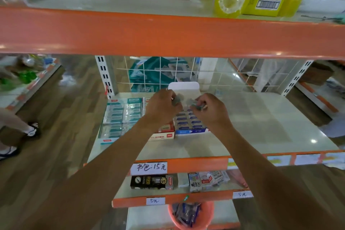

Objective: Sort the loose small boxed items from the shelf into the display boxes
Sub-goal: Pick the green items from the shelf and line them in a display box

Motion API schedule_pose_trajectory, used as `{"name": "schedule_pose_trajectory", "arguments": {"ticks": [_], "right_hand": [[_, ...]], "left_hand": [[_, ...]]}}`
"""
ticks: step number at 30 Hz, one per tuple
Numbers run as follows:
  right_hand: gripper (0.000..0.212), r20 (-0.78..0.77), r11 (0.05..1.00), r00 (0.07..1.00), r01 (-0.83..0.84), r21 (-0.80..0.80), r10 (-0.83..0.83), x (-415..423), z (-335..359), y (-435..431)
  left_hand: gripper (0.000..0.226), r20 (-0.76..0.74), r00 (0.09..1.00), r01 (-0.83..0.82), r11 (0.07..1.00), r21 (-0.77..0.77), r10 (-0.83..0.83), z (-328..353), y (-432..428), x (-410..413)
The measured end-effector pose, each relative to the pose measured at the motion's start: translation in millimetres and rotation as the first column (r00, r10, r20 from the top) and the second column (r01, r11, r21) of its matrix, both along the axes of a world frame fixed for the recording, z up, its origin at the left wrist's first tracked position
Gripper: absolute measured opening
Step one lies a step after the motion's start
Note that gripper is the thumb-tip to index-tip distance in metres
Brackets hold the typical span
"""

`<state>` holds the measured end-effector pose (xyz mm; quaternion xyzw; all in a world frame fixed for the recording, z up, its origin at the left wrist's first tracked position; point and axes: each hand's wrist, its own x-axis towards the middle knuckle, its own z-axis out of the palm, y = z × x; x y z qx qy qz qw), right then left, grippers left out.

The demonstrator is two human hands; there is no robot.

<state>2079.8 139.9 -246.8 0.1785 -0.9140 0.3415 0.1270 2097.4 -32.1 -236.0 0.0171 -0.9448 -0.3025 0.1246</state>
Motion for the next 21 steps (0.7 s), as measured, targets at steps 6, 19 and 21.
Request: {"name": "schedule_pose_trajectory", "arguments": {"ticks": [6,19,21], "right_hand": [[0.028,-0.013,0.997,1.000,0.025,0.066,-0.024,3,-1,-30],[0.028,0.000,0.996,0.999,-0.034,0.081,0.034,11,0,-78],[0.030,-0.019,0.994,0.999,-0.038,0.102,0.040,12,3,-83]], "left_hand": [[0.010,-0.009,1.000,-0.013,0.995,0.096,0.014,3,-30,16],[0.042,0.131,0.990,-0.081,0.955,0.287,0.044,4,-74,38],[0.040,0.108,0.993,-0.078,0.965,0.252,0.052,4,-82,41]]}}
